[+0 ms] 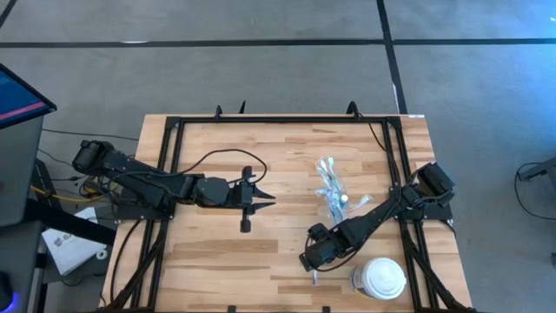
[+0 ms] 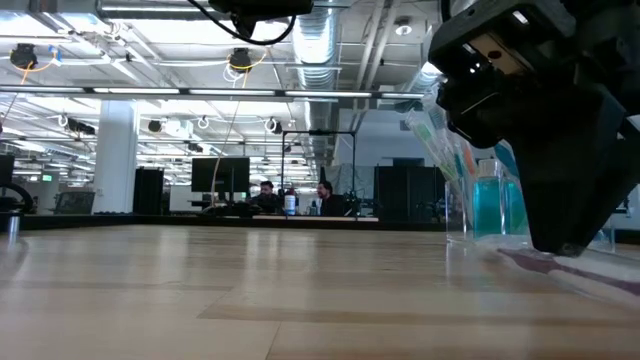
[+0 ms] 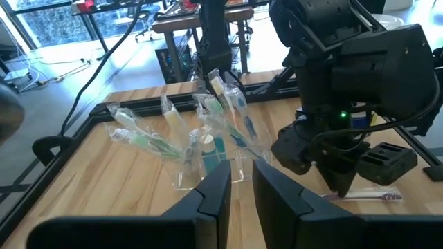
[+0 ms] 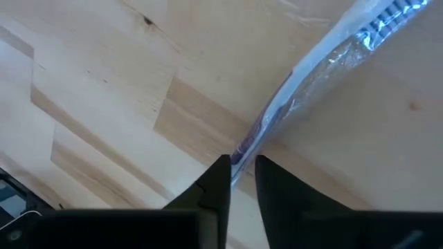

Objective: Pick & Place toothbrushing station
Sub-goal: Put the purple toothbrush into the transparent organizer

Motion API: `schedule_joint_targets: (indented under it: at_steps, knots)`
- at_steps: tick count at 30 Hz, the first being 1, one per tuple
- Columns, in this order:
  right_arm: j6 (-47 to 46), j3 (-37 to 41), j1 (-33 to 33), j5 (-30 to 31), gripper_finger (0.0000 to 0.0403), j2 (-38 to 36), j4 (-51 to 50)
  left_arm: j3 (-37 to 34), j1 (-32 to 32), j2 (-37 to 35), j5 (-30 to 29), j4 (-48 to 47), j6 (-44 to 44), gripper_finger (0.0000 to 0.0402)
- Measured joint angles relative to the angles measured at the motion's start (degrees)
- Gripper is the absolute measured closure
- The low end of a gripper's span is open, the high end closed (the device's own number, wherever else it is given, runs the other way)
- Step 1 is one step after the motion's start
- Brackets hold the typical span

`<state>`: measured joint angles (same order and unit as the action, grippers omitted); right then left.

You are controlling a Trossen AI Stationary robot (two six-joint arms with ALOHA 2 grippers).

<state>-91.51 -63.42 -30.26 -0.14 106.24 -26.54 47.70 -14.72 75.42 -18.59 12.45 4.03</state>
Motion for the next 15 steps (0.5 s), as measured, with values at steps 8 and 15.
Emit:
schedule_joint_targets:
  at_steps: [8,15]
  knots:
    - [2.0,0.0,0.0,0.1,0.0399,0.0,0.1,0.0,0.0,0.0,0.0,0.0,0.0,0.0346]
    - [3.6,0.0,0.0,0.1,0.0403,-0.2,0.3,0.0,0.0,0.0,0.0,0.0,0.0,0.0346]
